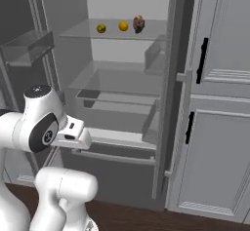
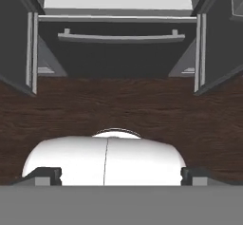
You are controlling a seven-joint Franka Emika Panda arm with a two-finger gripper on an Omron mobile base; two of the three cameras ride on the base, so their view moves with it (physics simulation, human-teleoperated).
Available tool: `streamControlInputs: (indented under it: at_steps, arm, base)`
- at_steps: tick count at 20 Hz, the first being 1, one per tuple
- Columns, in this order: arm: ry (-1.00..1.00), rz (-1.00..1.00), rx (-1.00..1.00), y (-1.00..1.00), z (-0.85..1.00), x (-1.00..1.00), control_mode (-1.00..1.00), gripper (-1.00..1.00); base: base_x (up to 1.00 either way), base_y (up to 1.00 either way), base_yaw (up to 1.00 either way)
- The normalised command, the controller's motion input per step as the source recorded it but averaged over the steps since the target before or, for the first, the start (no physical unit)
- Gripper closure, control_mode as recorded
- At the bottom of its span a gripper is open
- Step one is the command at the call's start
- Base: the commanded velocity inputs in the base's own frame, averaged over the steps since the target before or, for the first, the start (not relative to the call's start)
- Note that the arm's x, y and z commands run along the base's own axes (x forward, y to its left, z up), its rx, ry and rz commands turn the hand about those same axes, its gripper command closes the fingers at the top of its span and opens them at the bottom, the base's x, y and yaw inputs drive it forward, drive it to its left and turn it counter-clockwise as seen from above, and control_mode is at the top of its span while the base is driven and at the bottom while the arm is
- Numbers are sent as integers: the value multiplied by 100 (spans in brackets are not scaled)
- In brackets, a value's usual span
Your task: Place one lemon and one steak in each tupperware on the nearby counter, to pack two identical lunches.
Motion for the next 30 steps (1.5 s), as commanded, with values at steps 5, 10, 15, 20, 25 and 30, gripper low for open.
streamControlInputs:
  at_steps: [5,10,15,20,25,30]
  arm:
    - [0,0,0,0,0,0,100,-100]
    - [0,0,0,0,0,0,100,-100]
    - [0,0,0,0,0,0,100,-100]
    - [0,0,0,0,0,0,100,-100]
    - [0,0,0,0,0,0,100,-100]
    - [-15,0,-2,0,16,-5,-100,-100]
  base:
    - [47,1,-21]
    - [36,10,-2]
    - [84,4,2]
    - [61,0,3]
    - [1,0,0]
    - [0,0,0]
